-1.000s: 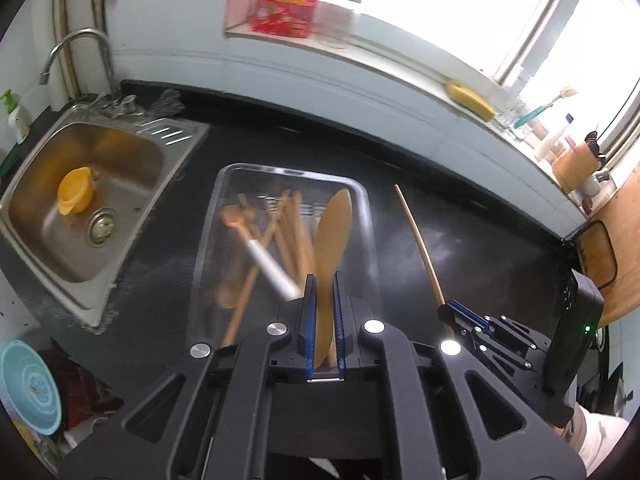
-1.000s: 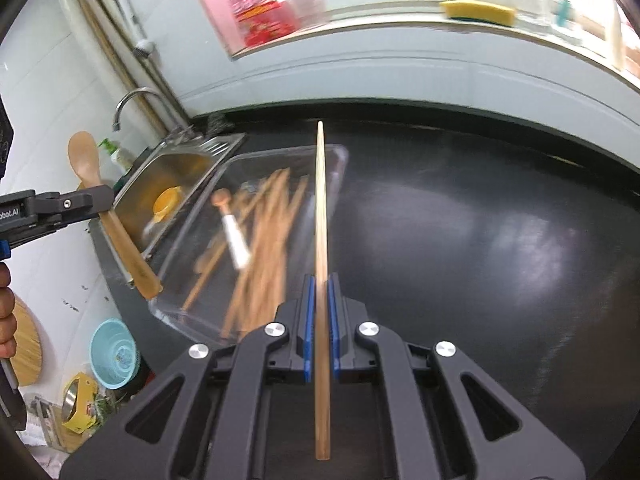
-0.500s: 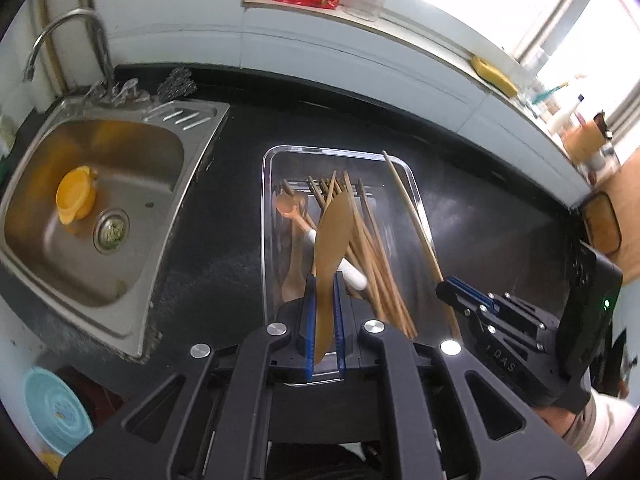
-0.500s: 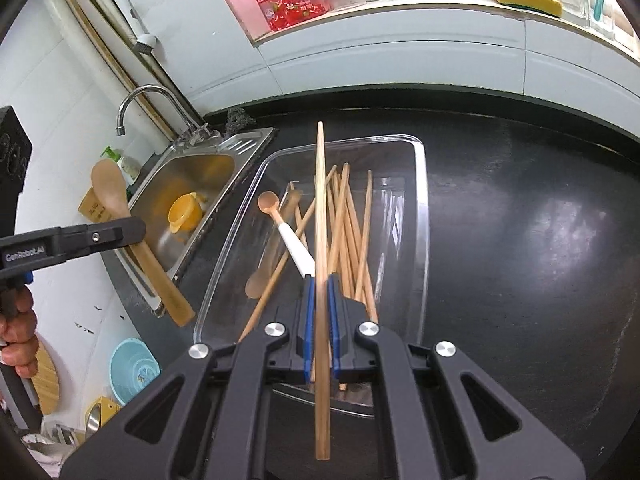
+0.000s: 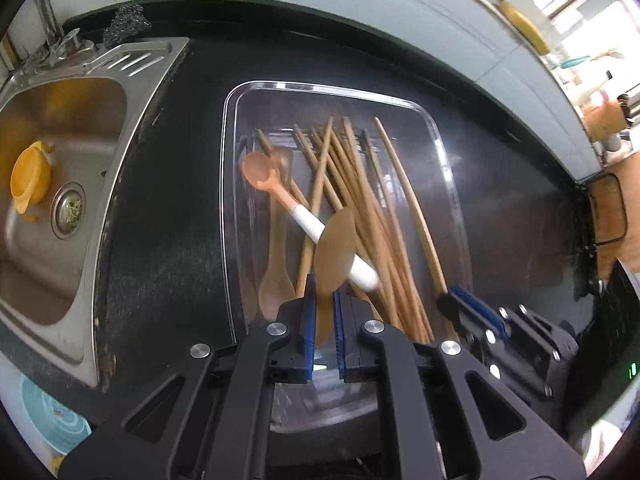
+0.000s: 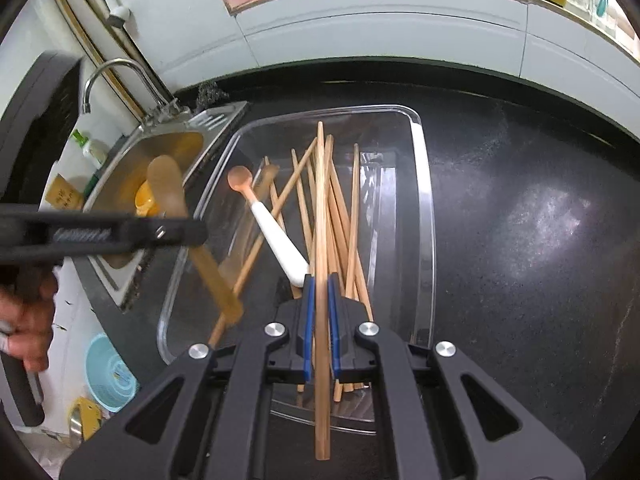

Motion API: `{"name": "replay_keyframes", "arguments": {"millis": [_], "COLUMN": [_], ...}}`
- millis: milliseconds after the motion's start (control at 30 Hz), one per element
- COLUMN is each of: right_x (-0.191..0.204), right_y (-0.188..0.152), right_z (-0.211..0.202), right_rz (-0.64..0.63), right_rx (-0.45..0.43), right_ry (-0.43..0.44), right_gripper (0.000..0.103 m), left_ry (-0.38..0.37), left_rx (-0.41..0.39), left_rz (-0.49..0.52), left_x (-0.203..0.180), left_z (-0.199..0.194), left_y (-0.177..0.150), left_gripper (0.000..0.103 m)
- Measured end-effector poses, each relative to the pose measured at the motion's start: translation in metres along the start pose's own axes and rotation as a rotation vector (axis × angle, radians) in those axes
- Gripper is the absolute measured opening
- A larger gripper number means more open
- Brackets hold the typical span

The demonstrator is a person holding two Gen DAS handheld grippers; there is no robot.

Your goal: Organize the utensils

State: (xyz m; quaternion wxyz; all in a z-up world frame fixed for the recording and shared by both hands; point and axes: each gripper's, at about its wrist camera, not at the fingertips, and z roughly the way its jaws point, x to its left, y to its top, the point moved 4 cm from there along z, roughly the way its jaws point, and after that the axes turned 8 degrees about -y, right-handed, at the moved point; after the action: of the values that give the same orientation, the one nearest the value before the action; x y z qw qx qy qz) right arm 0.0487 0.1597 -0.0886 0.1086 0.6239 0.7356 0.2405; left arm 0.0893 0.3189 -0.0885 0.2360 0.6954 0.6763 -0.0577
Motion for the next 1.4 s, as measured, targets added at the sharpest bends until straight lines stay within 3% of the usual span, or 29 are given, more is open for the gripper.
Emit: {"name": "replay_keyframes", "arguments": {"millis": [300, 500, 533, 567, 600, 633, 667, 767, 833, 967, 1400], "right_x": [-0.003, 0.002, 0.002, 0.002, 0.002, 0.003, 0.005, 0.008, 0.007, 0.001, -0.082], "right_y": [0.016, 0.016, 0.017, 0.017, 0.017, 0.017, 0.017, 0.016, 0.017, 0.016, 0.002], "right_z": [0.014, 0.018, 0.019, 0.019, 0.018, 0.017, 0.016, 0.007, -0.004, -0.012, -0.037], "right_rz": [0.029, -0.015, -0.013, -0.015, -0.025, -0.041, -0.07, -0.122, -0.128, -0.145, 0.0], "right_rx": [0.0, 0.008, 0.008, 0.003, -0.003, -0.012, -0.022, -0.084, -0.151, -0.169, -0.145], "right_ry": [-0.029, -0.057, -0.058, -0.056, -0.065, -0.079, -0.097, -0.149, -0.15, -0.176, -0.242], "right_gripper": [0.007, 0.007, 0.007, 0.007, 0.008, 0.009, 0.014, 0.095, 0.095, 0.095, 0.096], "left_ry": [0.002, 0.054, 0.064, 0.071, 0.09, 0.112, 0.117, 0.088, 0.09, 0.088, 0.104], "left_rx": [0.015, 0.024, 0.019, 0.002, -0.042, -0.105, -0.151, -0.189, -0.219, -0.239, -0.217], "left_rz": [-0.051, -0.039, -0.044, -0.05, -0.059, -0.064, -0.063, -0.072, -0.08, -0.074, 0.086], "left_x": [0.011, 0.012, 0.012, 0.012, 0.012, 0.012, 0.011, 0.008, 0.008, -0.001, -0.093], "left_z": [0.025, 0.03, 0.031, 0.027, 0.019, 0.008, -0.001, -0.019, -0.029, -0.04, -0.014], "left_y": [0.022, 0.027, 0.03, 0.032, 0.035, 0.037, 0.04, 0.05, 0.055, 0.06, 0.063], "left_gripper": [0.007, 0.01, 0.024, 0.062, 0.084, 0.097, 0.097, 0.097, 0.097, 0.097, 0.097]}}
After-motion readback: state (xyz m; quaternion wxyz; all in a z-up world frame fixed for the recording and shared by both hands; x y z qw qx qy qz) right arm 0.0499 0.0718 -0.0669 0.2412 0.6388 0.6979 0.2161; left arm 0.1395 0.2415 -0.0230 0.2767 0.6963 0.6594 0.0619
